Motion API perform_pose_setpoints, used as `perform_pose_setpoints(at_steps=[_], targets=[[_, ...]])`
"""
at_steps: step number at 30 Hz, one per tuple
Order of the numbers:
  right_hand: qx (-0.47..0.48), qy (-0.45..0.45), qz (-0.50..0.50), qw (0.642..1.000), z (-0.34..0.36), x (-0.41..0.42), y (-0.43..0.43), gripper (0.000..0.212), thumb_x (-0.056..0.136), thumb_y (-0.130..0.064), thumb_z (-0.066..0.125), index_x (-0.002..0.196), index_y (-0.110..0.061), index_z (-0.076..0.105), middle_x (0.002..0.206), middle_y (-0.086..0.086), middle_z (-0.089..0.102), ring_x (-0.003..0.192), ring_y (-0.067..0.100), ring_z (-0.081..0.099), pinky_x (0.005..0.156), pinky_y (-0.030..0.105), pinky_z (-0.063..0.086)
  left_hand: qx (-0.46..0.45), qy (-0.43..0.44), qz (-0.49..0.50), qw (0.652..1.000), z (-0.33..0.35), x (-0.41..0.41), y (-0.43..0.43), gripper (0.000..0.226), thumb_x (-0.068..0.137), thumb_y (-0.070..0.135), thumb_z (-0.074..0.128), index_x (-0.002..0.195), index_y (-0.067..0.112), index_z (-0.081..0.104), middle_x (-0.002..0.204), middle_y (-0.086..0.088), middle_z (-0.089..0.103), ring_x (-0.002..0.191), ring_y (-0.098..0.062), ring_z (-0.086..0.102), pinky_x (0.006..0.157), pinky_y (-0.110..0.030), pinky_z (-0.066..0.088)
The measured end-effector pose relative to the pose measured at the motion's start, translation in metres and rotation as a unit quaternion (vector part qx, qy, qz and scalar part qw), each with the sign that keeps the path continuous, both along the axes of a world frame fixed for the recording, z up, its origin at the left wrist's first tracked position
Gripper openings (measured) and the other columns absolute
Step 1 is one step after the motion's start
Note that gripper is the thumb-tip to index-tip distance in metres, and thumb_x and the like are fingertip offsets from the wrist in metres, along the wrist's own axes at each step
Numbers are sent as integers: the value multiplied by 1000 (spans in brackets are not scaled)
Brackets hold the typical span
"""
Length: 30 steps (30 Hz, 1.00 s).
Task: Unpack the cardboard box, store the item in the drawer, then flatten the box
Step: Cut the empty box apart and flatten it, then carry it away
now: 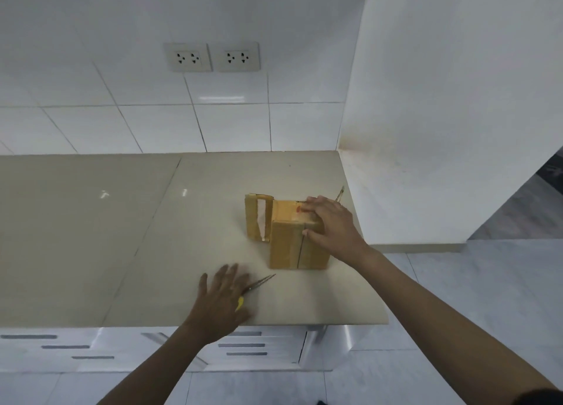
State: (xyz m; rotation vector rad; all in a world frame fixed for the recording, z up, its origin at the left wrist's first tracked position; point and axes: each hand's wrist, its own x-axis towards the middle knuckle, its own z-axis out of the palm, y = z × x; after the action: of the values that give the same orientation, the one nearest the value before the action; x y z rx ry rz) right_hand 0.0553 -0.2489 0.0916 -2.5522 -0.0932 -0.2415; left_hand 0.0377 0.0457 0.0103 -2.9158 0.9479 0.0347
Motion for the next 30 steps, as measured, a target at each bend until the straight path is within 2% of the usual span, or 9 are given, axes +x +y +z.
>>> perform_pose_setpoints(at_steps=[2, 5, 8, 11, 15, 18, 21, 26, 30], targets=[[-88, -42, -13, 995, -2, -1, 5, 45, 85, -37, 63, 128, -30, 53, 146, -7, 44, 142, 19, 26, 113, 50, 21, -49, -13, -9, 999, 18, 5, -17, 76, 84, 56, 52, 146, 15, 37, 153, -16, 37, 139, -37, 36, 103, -62, 36], [-146, -121, -39, 981, -3, -4, 14, 41, 79, -31, 68, 118, -26, 60, 135, -1, 55, 128, 24, 44, 105, 48, 31, -149, -77, -51, 984, 59, 29, -57, 81, 85, 38, 52, 153, 17, 13, 162, -10, 14, 149, -29, 13, 115, -52, 20], [-152, -180, -83, 968, -4, -8, 25, 32, 76, -27, 70, 106, -22, 64, 122, 0, 61, 114, 23, 51, 97, 42, 32, -117, -44, -92, 988, 90, 54, -93, 78, 84, 17, 38, 153, 16, 3, 164, -4, 2, 150, -21, -2, 121, -46, 7], [-156, -236, -115, 952, -6, -15, 30, 16, 88, -30, 60, 97, -19, 66, 112, 2, 66, 105, 23, 56, 93, 38, 30, -94, 61, -95, 989, 92, 61, -110, 71, 89, 9, 36, 153, 15, 6, 164, -4, 4, 150, -19, 0, 121, -44, 11], [-161, -254, -143, 943, -9, -24, 33, 23, 94, -30, 48, 95, -13, 64, 99, 7, 66, 91, 23, 51, 78, 33, 30, -131, 72, -98, 984, 89, 68, -109, 73, 86, 2, 36, 153, 18, 12, 163, -1, 10, 150, -17, 7, 120, -41, 16], [-87, -179, -186, 962, -12, -29, 36, 32, 91, -33, 56, 115, -11, 58, 116, 12, 59, 102, 29, 56, 85, 35, 40, -126, 79, -108, 983, 92, 72, -109, 77, 84, -1, 38, 153, 19, 12, 163, 0, 11, 150, -16, 8, 120, -41, 18], [-13, -107, -209, 972, -5, -26, 36, 56, 83, -32, 69, 132, -14, 49, 130, 12, 50, 115, 29, 47, 93, 41, 44, -148, 85, -109, 979, 91, 68, -109, 76, 85, -2, 37, 153, 18, 12, 162, -1, 14, 149, -17, 9, 120, -40, 17], [23, -78, -205, 975, 6, -18, 36, 18, 76, -28, 71, 91, -21, 65, 103, -2, 62, 97, 26, 50, 78, 36, 41, -280, 209, -45, 936, 94, 65, -104, 94, 80, -12, 41, 153, 26, -6, 157, -4, 28, 141, -22, 29, 108, -26, 33], [64, -56, -209, 974, 9, -18, 35, 8, 78, -28, 69, 79, -25, 62, 93, -7, 67, 94, 23, 49, 74, 33, 37, -317, 280, -6, 906, 96, 65, -102, 96, 81, -17, 37, 151, 24, -14, 157, -1, 29, 144, -16, 24, 100, -8, 20]])
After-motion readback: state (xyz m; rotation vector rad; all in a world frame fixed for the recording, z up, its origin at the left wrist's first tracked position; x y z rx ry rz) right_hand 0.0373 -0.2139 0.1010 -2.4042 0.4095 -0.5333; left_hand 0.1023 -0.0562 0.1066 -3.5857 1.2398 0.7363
